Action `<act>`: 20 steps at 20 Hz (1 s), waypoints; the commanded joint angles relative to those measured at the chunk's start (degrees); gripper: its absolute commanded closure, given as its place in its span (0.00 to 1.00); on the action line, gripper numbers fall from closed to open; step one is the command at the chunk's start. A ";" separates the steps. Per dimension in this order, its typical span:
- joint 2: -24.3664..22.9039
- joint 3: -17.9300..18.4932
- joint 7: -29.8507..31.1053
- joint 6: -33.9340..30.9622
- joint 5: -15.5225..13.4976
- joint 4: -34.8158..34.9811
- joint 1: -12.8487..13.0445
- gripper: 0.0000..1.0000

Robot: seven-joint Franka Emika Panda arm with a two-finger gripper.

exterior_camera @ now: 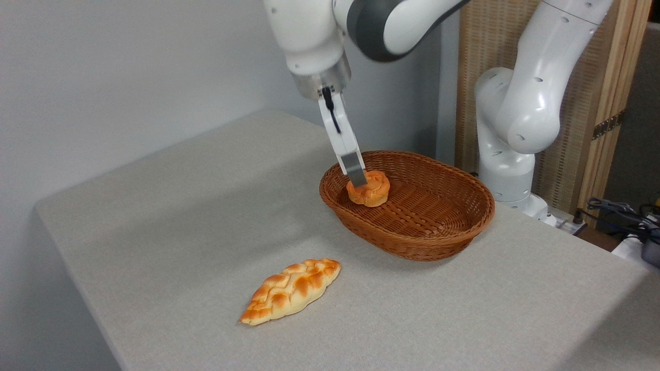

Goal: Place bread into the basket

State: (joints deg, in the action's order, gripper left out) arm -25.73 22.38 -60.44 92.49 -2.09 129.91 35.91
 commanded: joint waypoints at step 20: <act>23.79 -18.50 14.21 -1.96 -1.87 -38.07 -32.30 0.00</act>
State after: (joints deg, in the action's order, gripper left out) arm -3.37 8.12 -49.11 92.35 -3.41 94.59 8.73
